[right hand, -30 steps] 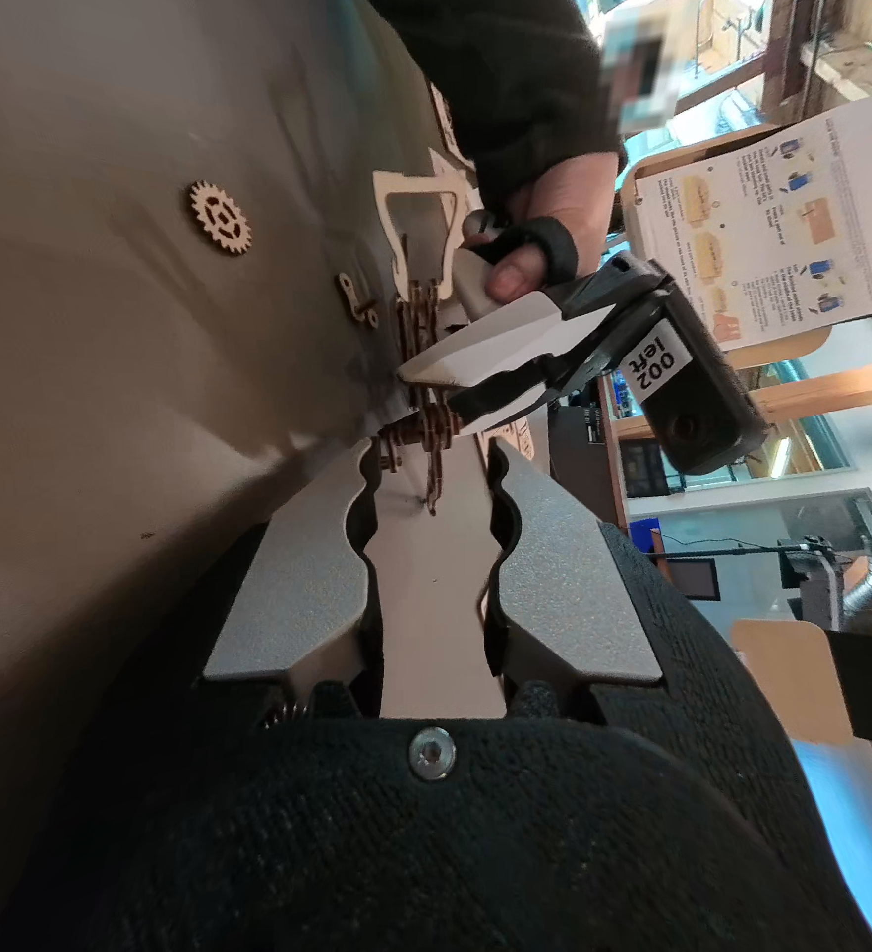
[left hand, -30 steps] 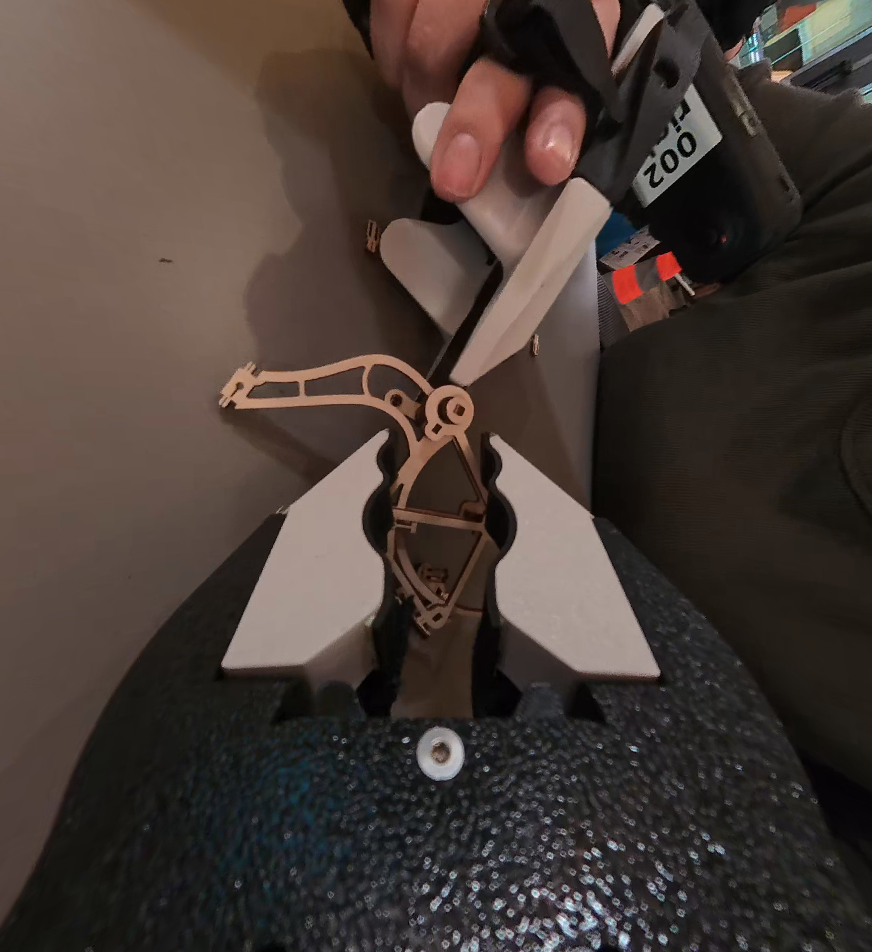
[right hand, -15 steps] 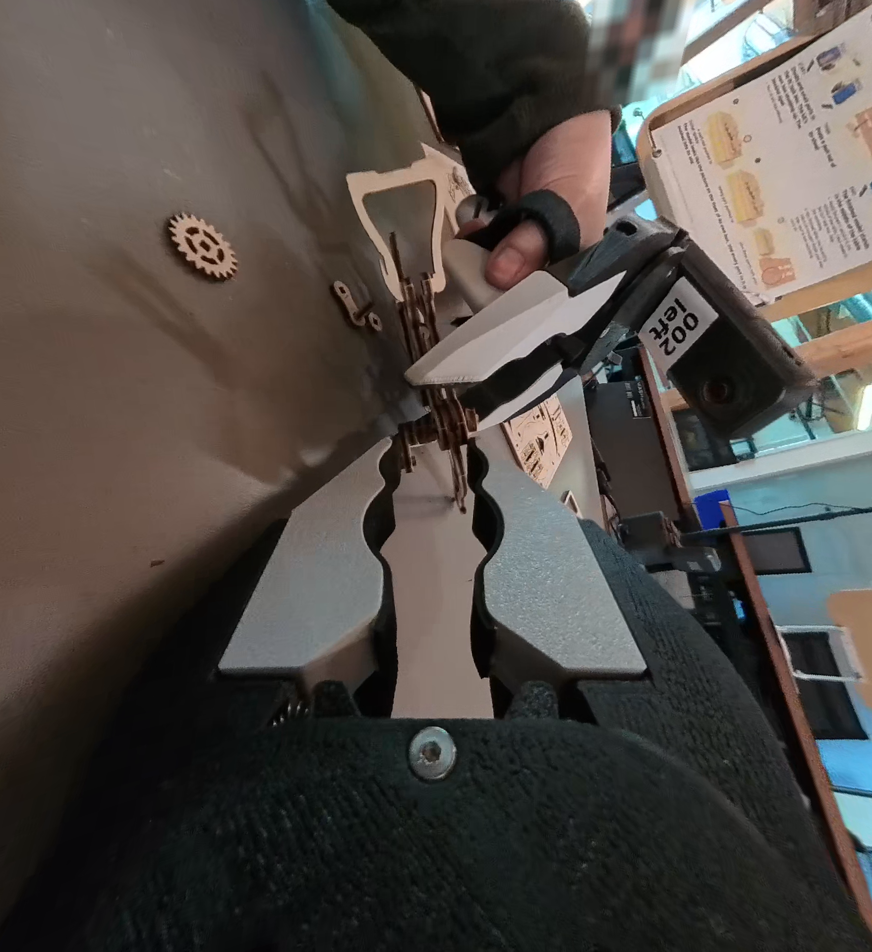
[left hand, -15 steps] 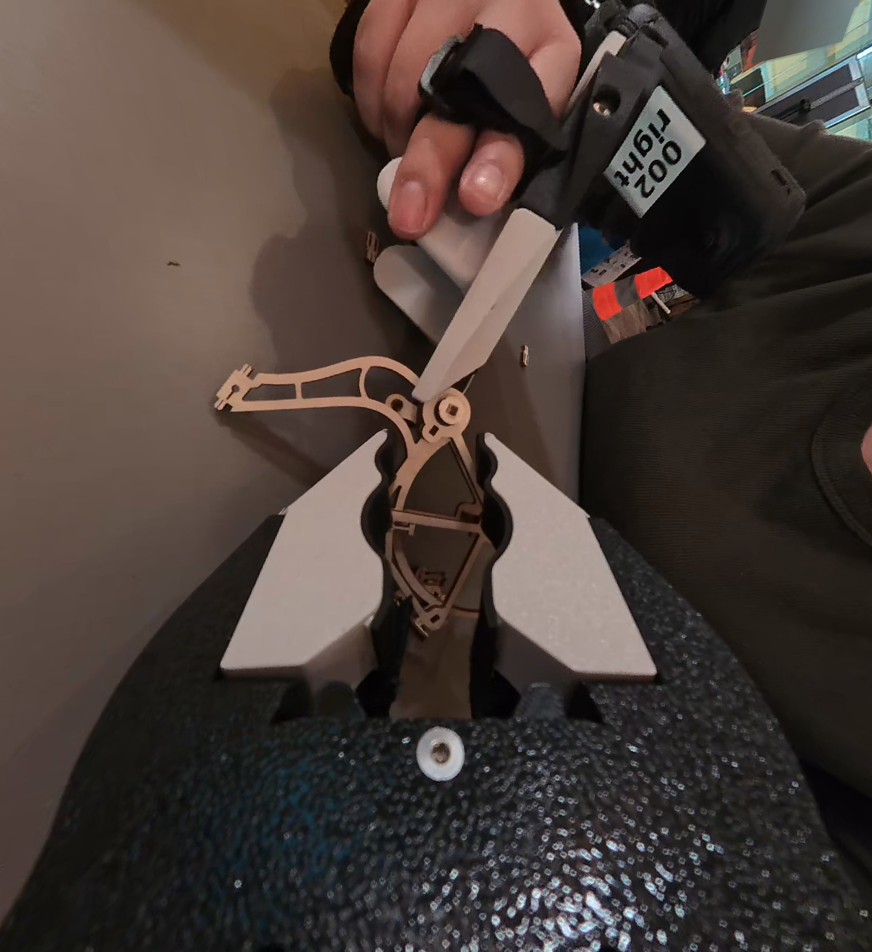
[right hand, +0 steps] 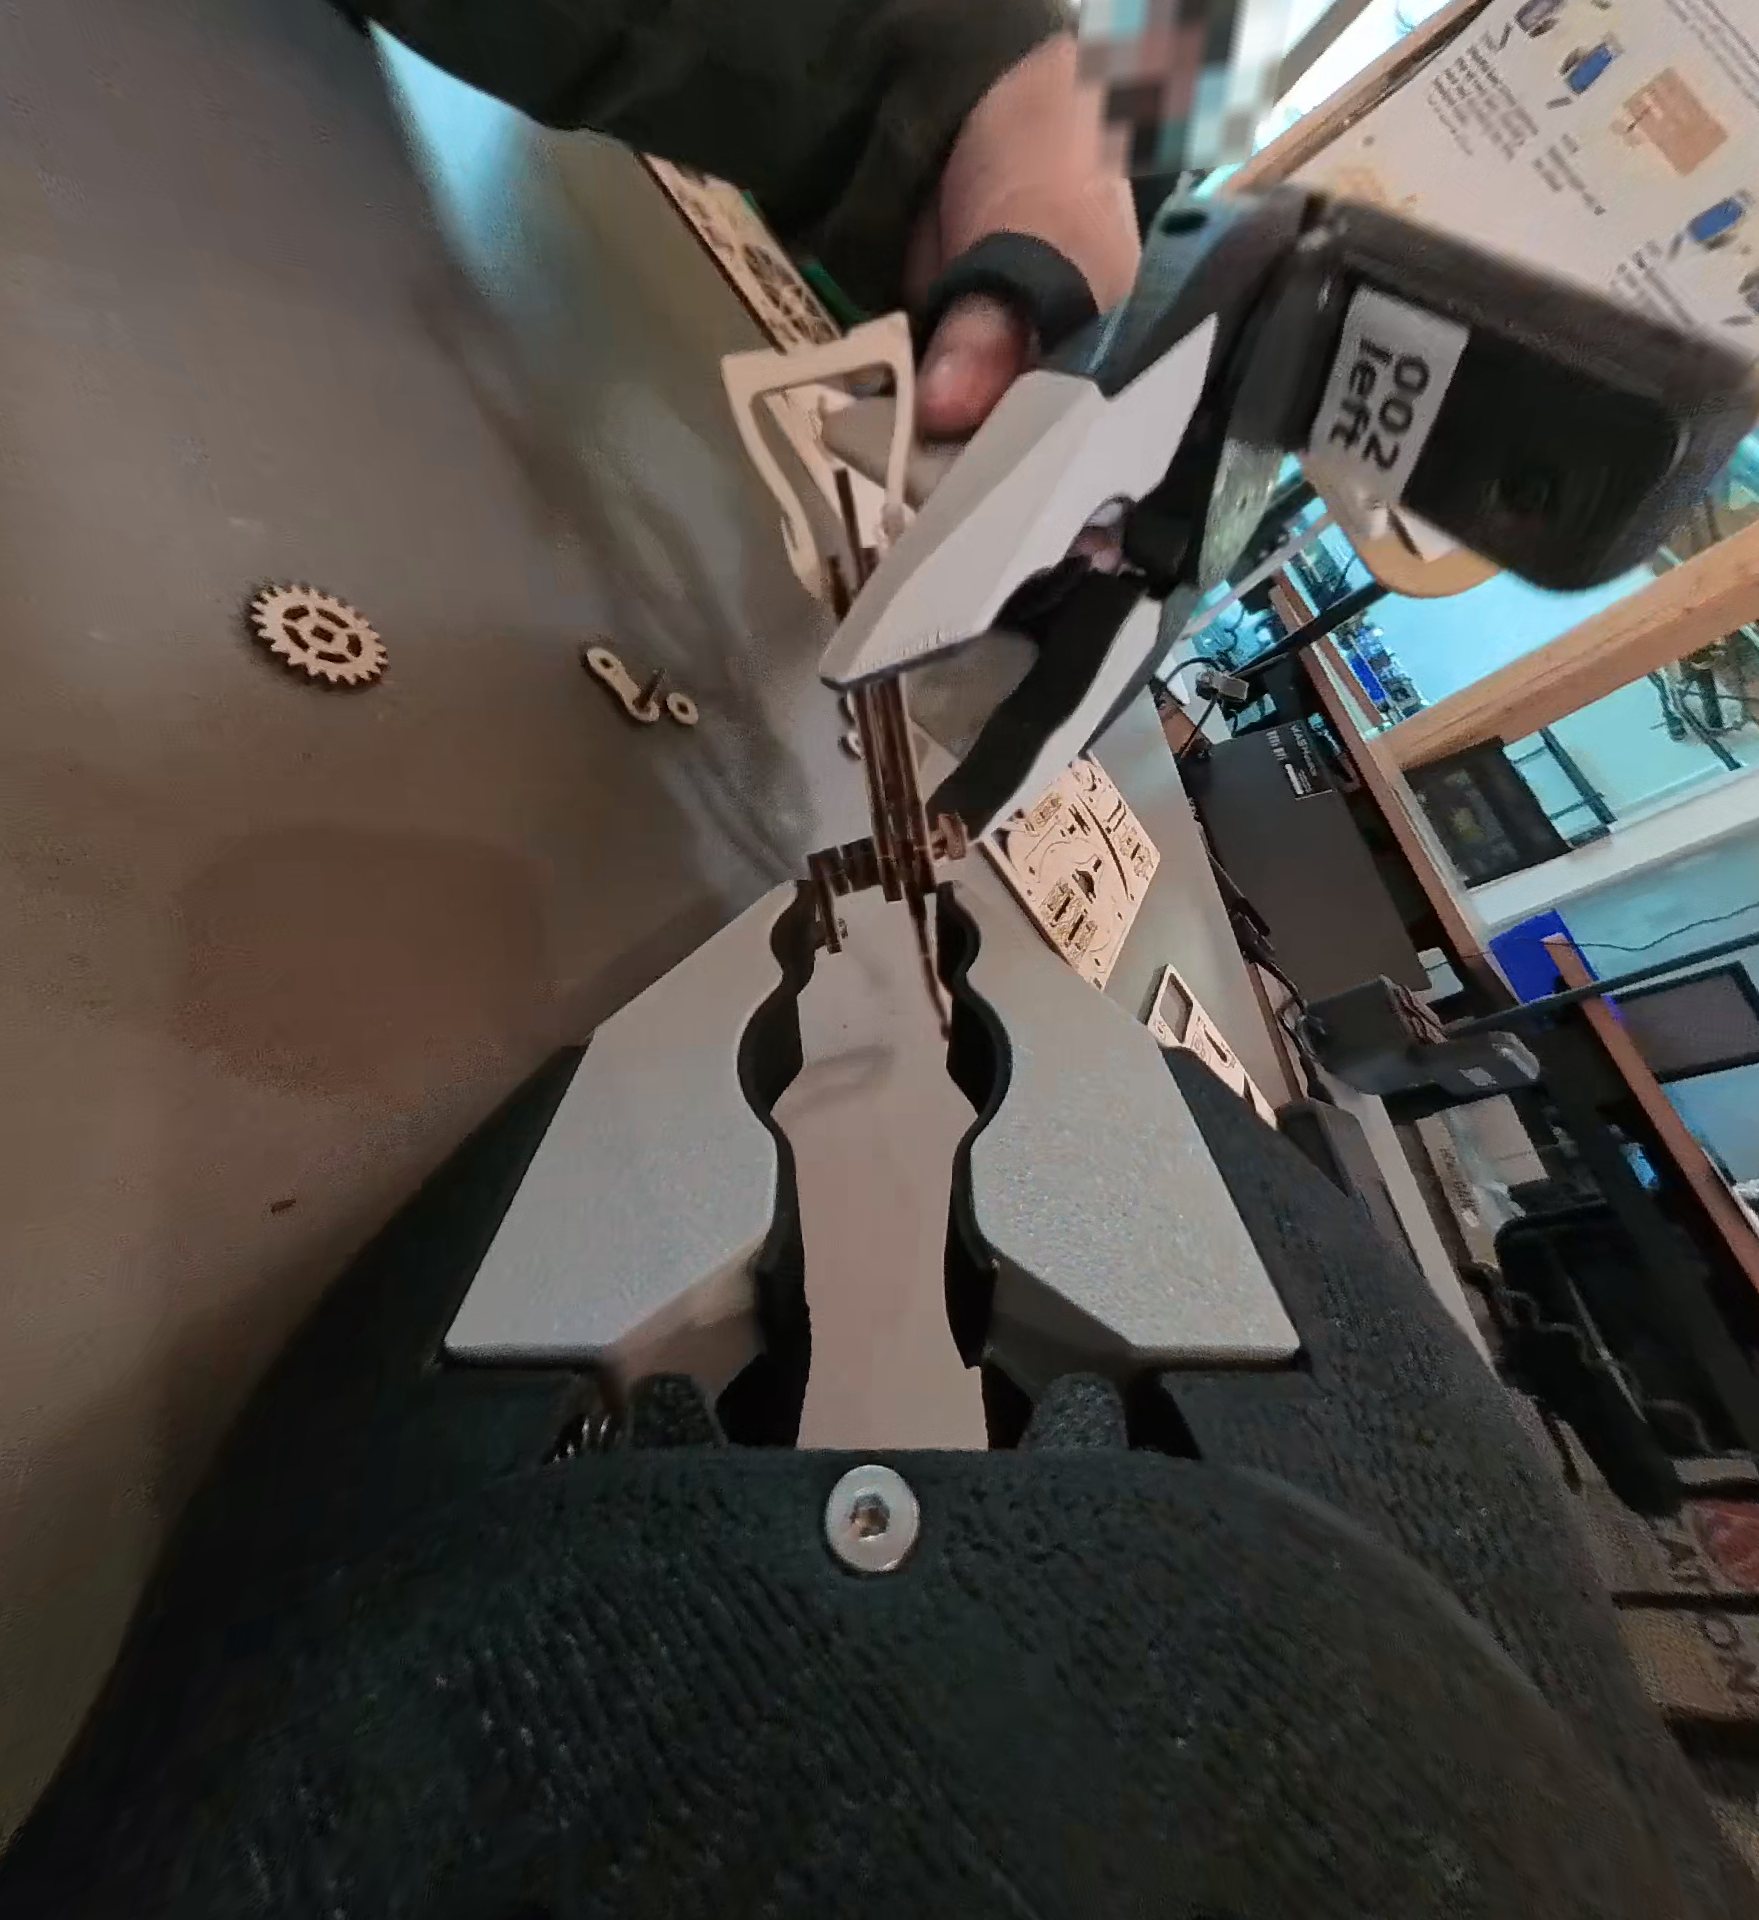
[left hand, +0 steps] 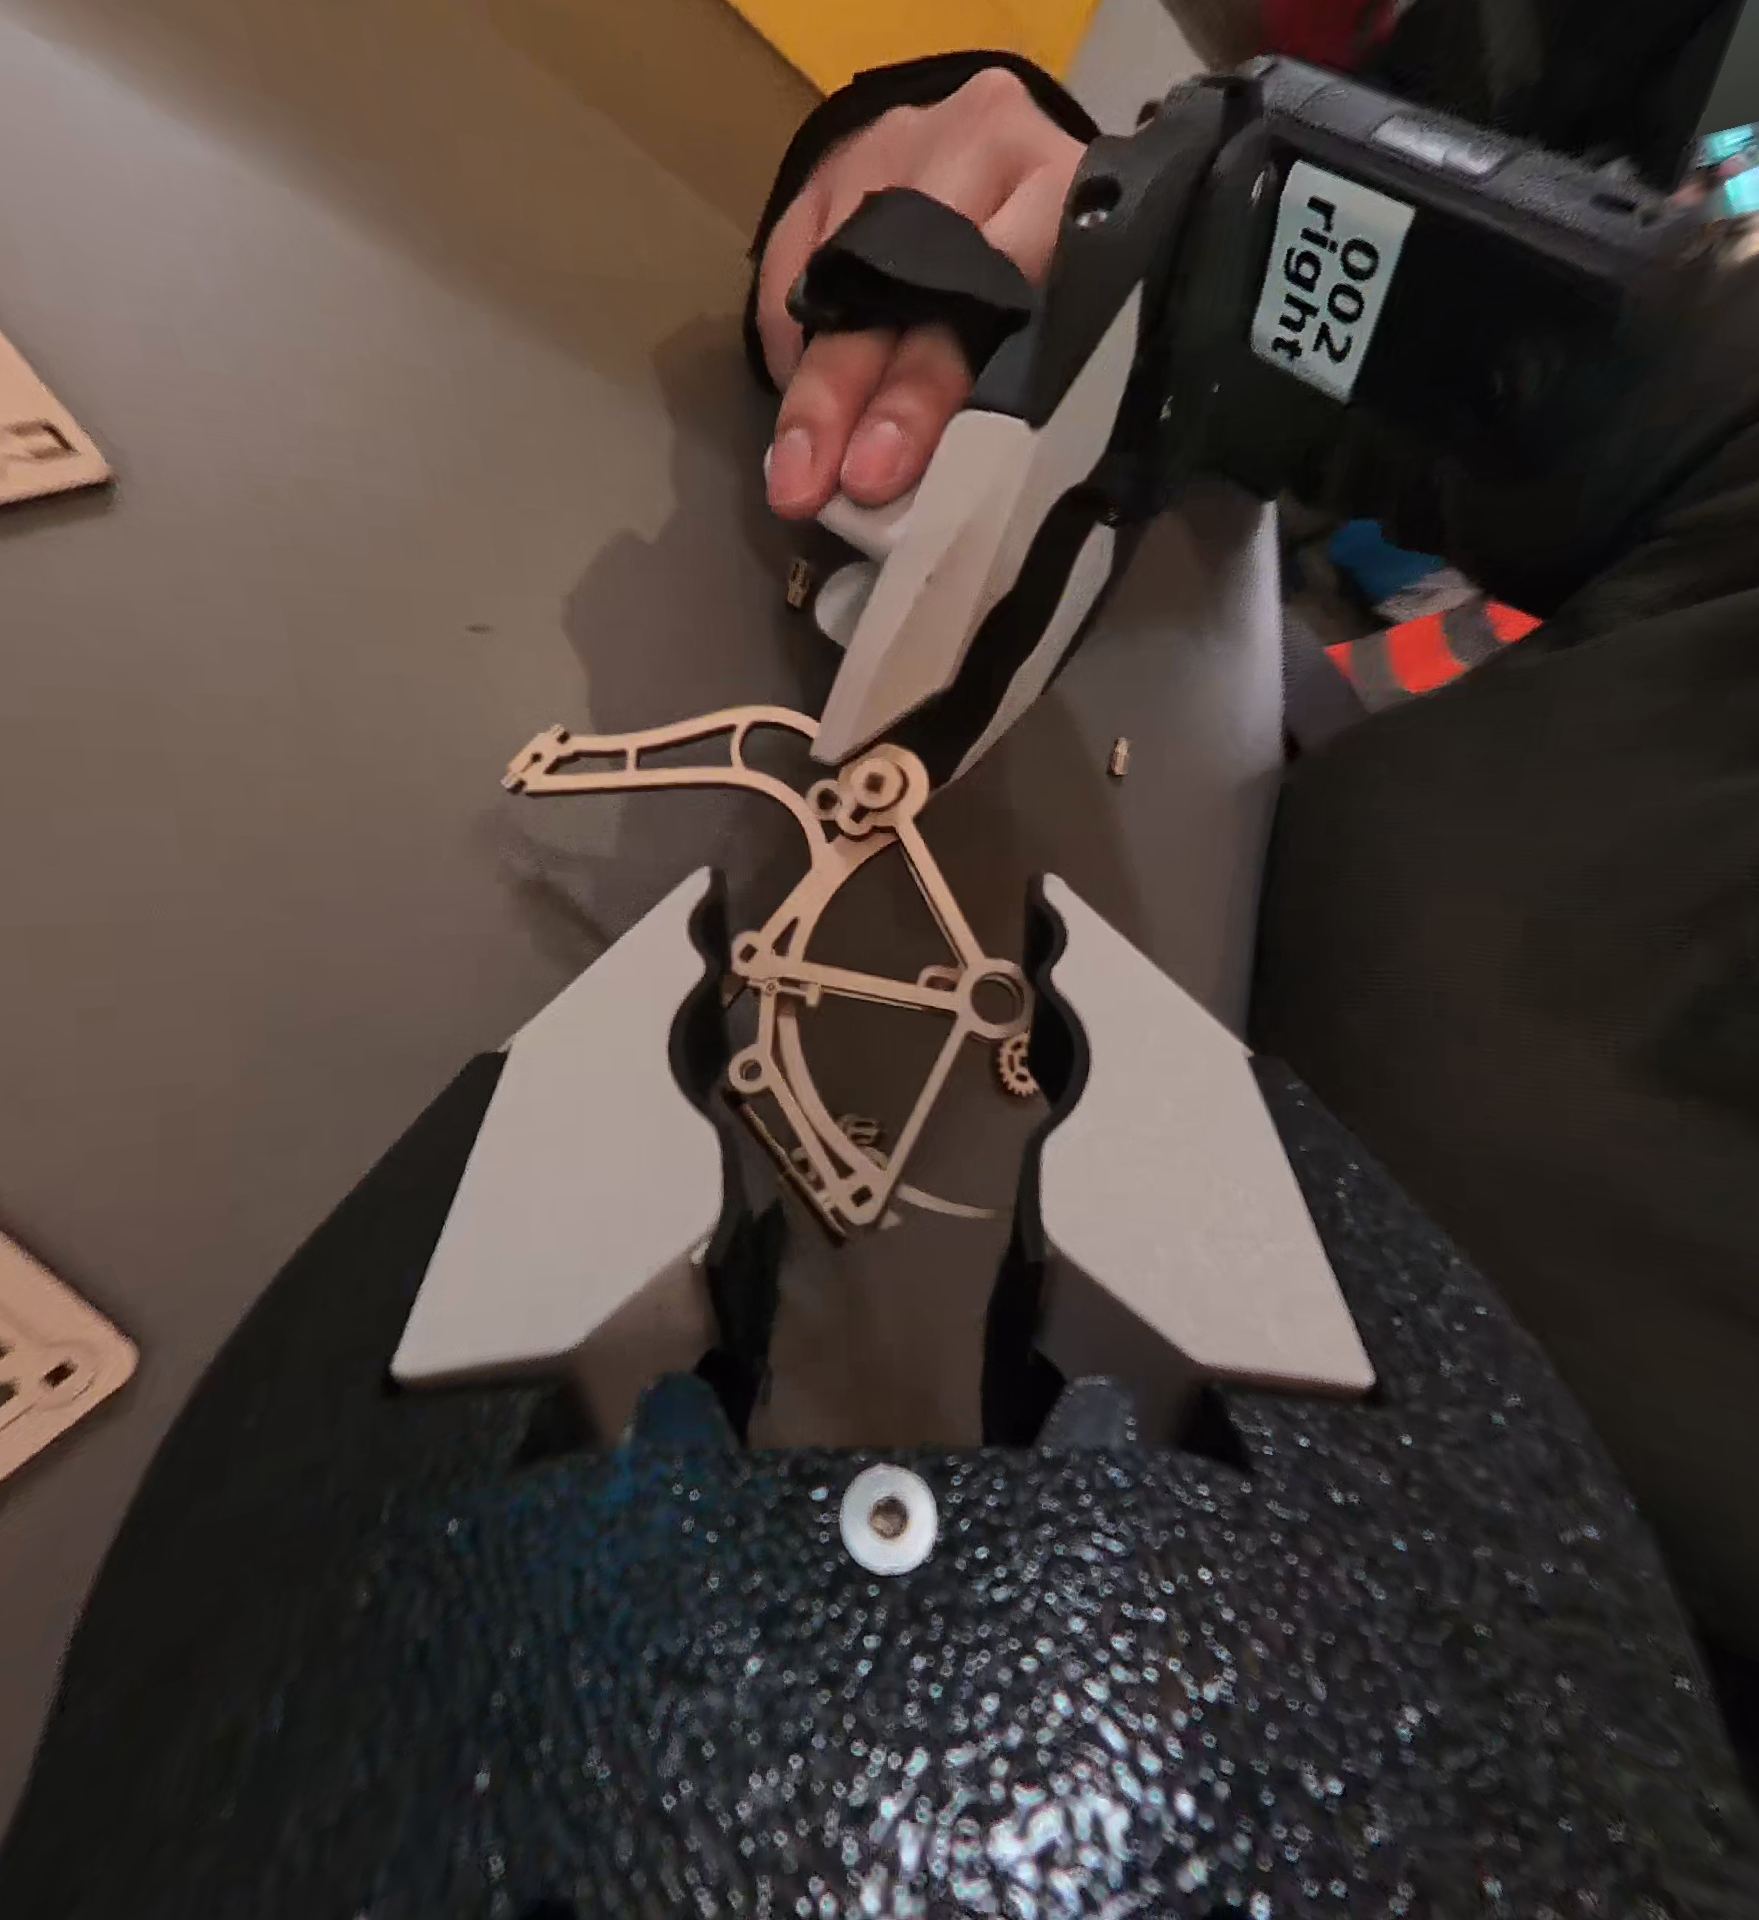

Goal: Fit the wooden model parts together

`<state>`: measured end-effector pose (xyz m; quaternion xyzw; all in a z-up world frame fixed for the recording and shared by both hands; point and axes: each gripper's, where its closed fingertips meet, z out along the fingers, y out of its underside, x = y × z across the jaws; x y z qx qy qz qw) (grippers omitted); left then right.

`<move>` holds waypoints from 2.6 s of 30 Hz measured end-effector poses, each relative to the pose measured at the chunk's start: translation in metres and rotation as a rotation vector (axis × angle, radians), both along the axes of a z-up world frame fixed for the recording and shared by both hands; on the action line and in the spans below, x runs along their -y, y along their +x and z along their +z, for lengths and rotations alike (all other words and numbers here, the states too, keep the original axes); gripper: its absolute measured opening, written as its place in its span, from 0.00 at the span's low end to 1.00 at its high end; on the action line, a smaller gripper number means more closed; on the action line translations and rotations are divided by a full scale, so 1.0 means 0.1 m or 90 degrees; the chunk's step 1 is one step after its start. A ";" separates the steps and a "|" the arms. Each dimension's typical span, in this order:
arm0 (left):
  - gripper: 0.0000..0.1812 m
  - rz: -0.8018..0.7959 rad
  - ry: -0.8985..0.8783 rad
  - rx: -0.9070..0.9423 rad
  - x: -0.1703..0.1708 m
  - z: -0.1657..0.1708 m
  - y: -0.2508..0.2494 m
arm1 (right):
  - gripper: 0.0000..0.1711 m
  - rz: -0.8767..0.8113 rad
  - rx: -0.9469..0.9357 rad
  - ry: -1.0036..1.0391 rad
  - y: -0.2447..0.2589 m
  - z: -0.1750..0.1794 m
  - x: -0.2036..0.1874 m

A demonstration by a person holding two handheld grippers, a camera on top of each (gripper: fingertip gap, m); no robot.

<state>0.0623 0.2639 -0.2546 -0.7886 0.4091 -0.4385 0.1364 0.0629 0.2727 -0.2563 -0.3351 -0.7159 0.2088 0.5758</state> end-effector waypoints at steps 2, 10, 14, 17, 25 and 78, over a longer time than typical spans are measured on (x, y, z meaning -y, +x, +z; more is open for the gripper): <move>0.31 0.008 0.066 -0.032 -0.03 0.03 -0.02 | 0.12 -0.004 -0.006 -0.006 0.00 0.02 -0.01; 0.36 0.035 0.283 0.034 -0.20 0.46 -0.19 | 0.12 -0.039 -0.026 -0.004 0.04 0.08 -0.12; 0.52 0.018 0.380 0.086 -0.14 0.46 -0.20 | 0.12 -0.053 -0.045 0.005 0.05 0.14 -0.15; 0.65 0.046 0.603 0.031 -0.28 0.47 -0.24 | 0.12 -0.060 -0.066 -0.011 0.06 0.20 -0.17; 0.57 0.018 0.923 -0.029 -0.21 0.50 -0.01 | 0.12 -0.055 -0.123 -0.075 0.11 0.36 -0.15; 0.18 0.024 0.924 0.101 0.08 0.46 0.24 | 0.10 0.073 -0.122 -0.187 0.13 0.40 0.17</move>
